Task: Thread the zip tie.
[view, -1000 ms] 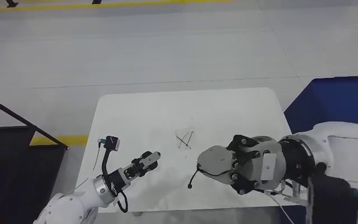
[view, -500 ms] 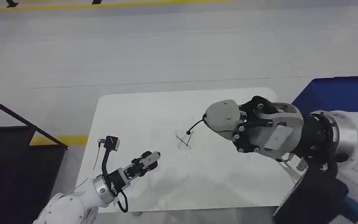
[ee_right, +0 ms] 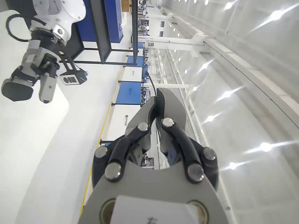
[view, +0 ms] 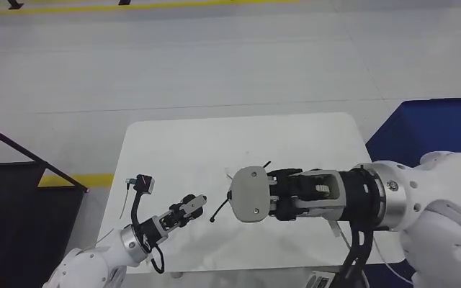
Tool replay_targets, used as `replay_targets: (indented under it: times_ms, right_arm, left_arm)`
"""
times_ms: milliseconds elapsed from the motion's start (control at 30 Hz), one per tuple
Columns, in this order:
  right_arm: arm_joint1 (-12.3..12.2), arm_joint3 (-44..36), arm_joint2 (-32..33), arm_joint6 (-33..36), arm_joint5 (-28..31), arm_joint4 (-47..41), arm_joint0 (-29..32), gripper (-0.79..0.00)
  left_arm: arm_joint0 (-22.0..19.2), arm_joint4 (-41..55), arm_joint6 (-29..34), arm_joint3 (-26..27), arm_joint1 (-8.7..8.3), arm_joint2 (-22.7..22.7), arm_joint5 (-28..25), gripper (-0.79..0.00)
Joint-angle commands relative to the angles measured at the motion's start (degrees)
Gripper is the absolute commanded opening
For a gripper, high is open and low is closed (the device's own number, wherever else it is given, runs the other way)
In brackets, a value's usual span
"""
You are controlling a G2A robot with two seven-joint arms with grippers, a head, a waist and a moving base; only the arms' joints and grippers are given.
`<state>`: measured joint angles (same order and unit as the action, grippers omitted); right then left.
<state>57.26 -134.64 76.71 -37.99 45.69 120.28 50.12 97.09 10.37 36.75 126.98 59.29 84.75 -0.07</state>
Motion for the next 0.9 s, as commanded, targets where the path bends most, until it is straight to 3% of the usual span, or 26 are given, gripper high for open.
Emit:
replay_targets:
  times_ms: [0,100,267,433,600,867]
  right_arm:
    - [-0.28,0.10,2.06,-1.66,-0.24,-2.46,2.32,-0.785]
    - [-0.74,1.03,6.28,-7.37,1.87,-10.07,5.33,-0.785]
    - [-0.89,1.05,9.28,-6.50,3.77,-21.08,8.84,-0.785]
    - [-0.74,0.00,9.30,2.96,4.28,-31.51,8.68,-0.785]
    - [-0.56,0.00,4.82,16.00,5.06,-38.69,7.51,-0.785]
    - [-0.28,0.00,0.92,23.07,5.63,-47.14,2.86,-0.785]
  left_arm:
    - [0.00,0.00,0.00,0.00,0.00,0.00,0.00,0.000]
    - [0.00,0.00,0.00,0.00,0.00,0.00,0.00,0.000]
    - [0.00,0.00,0.00,0.00,0.00,0.00,0.00,0.000]
    - [0.00,0.00,0.00,0.00,0.00,0.00,0.00,0.000]
    - [0.00,0.00,0.00,0.00,0.00,0.00,0.00,0.000]
    - [0.00,0.00,0.00,0.00,0.00,0.00,0.00,0.000]
